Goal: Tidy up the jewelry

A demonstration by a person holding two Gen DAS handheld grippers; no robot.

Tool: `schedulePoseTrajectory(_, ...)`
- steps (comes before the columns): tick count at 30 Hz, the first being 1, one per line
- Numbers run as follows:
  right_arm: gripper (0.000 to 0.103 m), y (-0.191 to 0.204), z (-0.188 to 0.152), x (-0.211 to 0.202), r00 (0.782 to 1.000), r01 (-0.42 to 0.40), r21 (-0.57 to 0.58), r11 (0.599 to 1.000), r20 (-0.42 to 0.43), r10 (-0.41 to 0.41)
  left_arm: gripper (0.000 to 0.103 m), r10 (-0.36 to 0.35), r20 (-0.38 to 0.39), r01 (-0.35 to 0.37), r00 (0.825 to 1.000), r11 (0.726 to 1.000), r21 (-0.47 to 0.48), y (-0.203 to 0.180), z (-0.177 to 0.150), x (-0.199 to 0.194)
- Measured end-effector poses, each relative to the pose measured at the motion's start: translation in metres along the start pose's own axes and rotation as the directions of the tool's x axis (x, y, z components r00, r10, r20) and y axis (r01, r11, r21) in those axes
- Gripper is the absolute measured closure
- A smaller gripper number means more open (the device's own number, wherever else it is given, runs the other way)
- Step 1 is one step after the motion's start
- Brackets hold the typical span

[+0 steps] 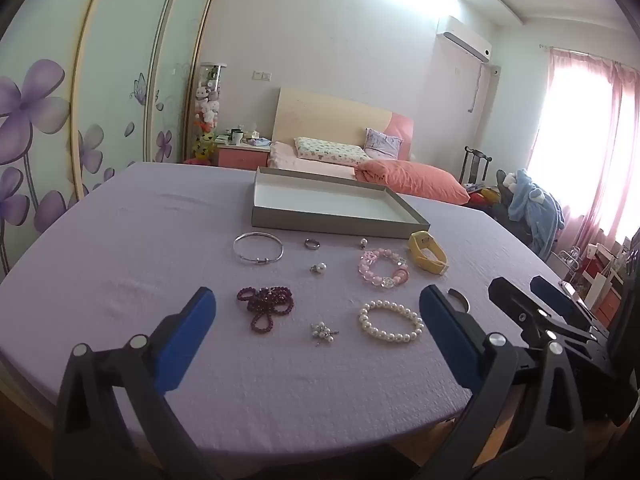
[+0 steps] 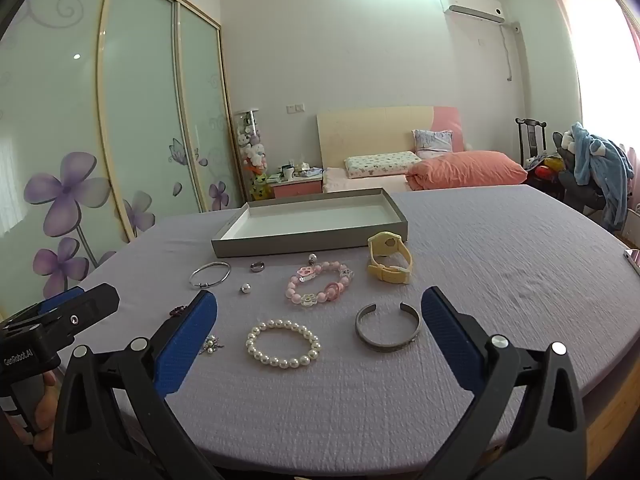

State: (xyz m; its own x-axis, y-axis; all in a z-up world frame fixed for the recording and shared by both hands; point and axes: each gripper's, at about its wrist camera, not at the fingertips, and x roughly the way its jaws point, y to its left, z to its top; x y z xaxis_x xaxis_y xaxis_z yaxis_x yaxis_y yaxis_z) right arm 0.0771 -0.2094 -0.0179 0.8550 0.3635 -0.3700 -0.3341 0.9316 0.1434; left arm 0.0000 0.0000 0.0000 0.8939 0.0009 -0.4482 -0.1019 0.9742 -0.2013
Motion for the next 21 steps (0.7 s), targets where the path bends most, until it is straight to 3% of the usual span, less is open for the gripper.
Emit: schedulePoseTrajectory(21,0.001,0.0007,0.0003,-0.0002,1.0,-0.001,-0.002,1.0,0.0,0.001,0.002,0.003,-0.008,-0.003,1.0,1.0,0.002,0.0,-0.0002,0.0002)
